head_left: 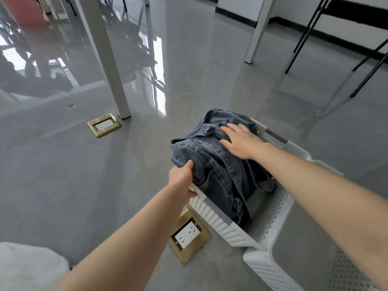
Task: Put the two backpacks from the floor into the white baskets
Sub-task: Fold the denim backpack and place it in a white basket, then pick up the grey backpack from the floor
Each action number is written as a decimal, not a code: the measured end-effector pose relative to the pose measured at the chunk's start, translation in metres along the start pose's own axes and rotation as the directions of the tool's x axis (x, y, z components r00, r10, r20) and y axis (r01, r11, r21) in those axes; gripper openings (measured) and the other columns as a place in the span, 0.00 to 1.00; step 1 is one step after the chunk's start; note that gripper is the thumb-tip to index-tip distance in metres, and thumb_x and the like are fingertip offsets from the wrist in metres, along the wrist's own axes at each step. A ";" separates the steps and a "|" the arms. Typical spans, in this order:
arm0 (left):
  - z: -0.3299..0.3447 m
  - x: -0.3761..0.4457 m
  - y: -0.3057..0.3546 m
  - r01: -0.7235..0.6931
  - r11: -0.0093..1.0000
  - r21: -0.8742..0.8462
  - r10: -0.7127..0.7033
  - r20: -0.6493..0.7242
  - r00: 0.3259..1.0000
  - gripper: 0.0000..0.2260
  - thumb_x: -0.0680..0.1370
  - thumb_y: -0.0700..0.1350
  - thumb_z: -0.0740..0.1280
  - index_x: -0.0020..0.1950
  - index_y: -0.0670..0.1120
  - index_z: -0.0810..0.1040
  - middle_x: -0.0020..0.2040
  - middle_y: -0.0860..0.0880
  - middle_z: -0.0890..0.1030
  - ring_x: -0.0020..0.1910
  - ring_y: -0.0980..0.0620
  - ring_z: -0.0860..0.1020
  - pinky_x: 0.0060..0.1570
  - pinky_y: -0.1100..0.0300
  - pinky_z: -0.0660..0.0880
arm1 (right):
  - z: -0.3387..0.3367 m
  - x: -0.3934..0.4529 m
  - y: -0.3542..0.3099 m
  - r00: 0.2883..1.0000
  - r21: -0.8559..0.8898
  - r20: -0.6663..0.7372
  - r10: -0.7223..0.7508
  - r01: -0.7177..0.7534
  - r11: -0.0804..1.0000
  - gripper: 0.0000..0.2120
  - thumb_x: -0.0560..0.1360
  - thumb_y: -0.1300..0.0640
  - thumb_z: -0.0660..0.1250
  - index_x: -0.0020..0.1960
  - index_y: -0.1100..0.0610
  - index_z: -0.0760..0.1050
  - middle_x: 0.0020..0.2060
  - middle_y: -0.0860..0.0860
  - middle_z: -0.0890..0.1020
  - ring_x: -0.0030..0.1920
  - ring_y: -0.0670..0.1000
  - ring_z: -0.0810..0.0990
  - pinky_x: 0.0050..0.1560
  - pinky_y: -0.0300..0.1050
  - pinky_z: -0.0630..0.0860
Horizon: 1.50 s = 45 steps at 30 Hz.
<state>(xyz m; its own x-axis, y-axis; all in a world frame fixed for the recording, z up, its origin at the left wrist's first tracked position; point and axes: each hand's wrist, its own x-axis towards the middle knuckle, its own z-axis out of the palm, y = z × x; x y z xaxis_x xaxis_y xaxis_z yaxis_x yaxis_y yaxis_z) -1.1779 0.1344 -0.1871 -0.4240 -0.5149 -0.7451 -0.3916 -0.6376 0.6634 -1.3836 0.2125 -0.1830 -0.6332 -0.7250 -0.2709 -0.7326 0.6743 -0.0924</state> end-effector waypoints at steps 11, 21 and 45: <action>-0.014 0.020 -0.003 -0.075 0.993 0.089 0.073 0.024 0.997 0.14 0.79 0.48 0.67 0.56 0.38 0.76 0.54 0.41 0.81 0.52 0.44 0.80 0.52 0.52 0.78 | 0.004 -0.017 -0.019 0.989 0.007 -0.015 0.148 -0.148 0.989 0.29 0.80 0.58 0.53 0.78 0.50 0.49 0.80 0.48 0.47 0.79 0.60 0.44 0.75 0.62 0.56; -0.126 -0.056 0.054 -0.109 0.861 0.496 -0.034 0.269 0.962 0.11 0.81 0.42 0.64 0.62 0.40 0.74 0.58 0.40 0.82 0.55 0.42 0.83 0.59 0.50 0.78 | -0.010 -0.086 -0.134 0.974 0.142 -0.075 -0.215 0.224 0.964 0.21 0.79 0.55 0.56 0.69 0.64 0.67 0.64 0.62 0.76 0.67 0.62 0.70 0.67 0.54 0.69; -0.462 -0.090 -0.213 0.308 0.855 0.417 0.164 -0.781 0.602 0.43 0.72 0.61 0.70 0.78 0.43 0.55 0.78 0.40 0.55 0.77 0.39 0.52 0.75 0.47 0.52 | 0.200 -0.175 -0.464 0.723 0.489 0.344 -0.599 0.407 0.772 0.17 0.78 0.43 0.57 0.46 0.58 0.73 0.48 0.59 0.74 0.51 0.58 0.72 0.50 0.51 0.69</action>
<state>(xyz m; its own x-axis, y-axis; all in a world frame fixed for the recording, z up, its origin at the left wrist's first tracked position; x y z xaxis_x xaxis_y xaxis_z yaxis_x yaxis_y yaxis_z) -0.6792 0.0519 -0.2926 0.3184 -0.8624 -0.3937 -0.8060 -0.4649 0.3664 -0.8831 0.0540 -0.2844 0.0674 -0.8798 -0.4705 -0.7009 0.2938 -0.6499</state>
